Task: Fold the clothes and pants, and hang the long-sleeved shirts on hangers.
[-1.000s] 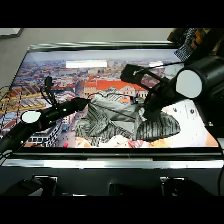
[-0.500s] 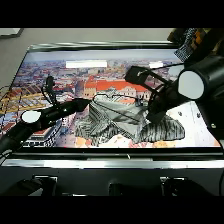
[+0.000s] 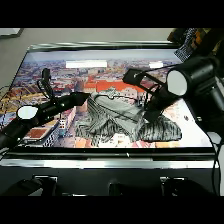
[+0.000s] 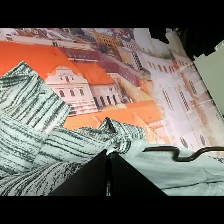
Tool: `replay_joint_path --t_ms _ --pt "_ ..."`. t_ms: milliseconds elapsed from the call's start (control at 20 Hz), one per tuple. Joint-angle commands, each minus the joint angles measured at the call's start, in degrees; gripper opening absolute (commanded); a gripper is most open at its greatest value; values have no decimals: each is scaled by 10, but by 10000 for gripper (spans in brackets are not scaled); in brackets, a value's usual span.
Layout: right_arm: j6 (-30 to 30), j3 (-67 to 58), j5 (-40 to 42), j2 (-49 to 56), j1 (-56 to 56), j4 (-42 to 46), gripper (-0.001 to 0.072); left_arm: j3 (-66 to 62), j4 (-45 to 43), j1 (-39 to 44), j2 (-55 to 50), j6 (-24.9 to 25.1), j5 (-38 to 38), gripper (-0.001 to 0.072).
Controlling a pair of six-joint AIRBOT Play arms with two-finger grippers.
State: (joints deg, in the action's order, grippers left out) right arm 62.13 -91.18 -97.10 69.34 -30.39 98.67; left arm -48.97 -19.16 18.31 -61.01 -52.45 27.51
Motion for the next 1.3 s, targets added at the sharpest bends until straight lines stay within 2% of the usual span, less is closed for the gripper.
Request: replay_joint_path --t_ms 0,350,500,700,800,900,1000,1100,1250 --pt "22 0 0 10 0 26 24 -10 -6 0 0 0 1 17" --pt "58 0 31 51 0 12 24 -11 -8 0 27 0 15 16" --pt "93 0 49 79 -3 3 24 -25 -47 0 58 0 21 16" --pt "93 0 118 92 -28 12 24 -45 -51 9 82 -4 88 15" --pt "108 -3 150 92 -31 43 24 -44 -108 31 97 -52 107 14" --pt "130 -10 152 92 -31 79 24 -40 -239 57 109 -159 131 14" --pt "146 -11 165 87 -31 87 24 -33 -350 90 110 -232 168 13" --pt "163 -11 194 75 -31 86 24 -20 -397 131 110 -257 173 14" --pt "168 -11 238 48 -31 89 24 10 -409 177 108 -294 160 14"
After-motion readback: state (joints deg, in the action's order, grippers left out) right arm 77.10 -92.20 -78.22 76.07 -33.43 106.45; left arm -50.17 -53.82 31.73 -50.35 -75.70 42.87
